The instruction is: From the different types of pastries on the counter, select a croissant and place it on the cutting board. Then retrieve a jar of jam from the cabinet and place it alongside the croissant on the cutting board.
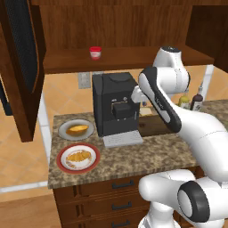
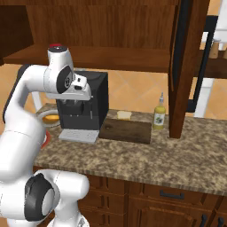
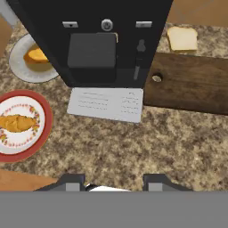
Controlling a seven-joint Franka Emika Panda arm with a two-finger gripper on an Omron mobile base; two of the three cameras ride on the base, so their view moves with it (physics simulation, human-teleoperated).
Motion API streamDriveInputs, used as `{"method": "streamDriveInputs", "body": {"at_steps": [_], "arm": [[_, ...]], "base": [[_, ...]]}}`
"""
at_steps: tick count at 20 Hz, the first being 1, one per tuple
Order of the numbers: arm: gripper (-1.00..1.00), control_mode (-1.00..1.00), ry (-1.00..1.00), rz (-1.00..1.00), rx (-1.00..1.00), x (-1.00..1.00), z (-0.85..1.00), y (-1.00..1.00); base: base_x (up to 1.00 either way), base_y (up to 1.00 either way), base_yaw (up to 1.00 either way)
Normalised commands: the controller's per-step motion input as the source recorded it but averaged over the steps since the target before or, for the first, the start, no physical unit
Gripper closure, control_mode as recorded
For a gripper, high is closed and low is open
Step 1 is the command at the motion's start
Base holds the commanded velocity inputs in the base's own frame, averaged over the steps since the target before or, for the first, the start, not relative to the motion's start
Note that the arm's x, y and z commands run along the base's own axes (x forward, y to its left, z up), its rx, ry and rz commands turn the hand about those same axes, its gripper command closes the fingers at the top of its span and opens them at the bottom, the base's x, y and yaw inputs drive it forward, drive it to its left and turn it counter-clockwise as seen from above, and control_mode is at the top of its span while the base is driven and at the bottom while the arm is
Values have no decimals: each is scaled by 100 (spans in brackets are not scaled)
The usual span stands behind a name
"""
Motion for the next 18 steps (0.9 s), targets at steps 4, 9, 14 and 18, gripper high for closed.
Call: {"method": "streamDriveInputs", "body": {"at_steps": [4, 9, 14, 18], "arm": [[-100, -100, -7, 2, -6, -15, -14, 1], [-100, -100, -20, 30, -2, -67, 0, 0], [-100, -100, -7, 49, -1, -60, 0, 4], [-100, -100, 0, 40, -5, -31, 0, 38]], "base": [[0, 0, 0], [0, 0, 0], [0, 0, 0], [0, 0, 0]]}}
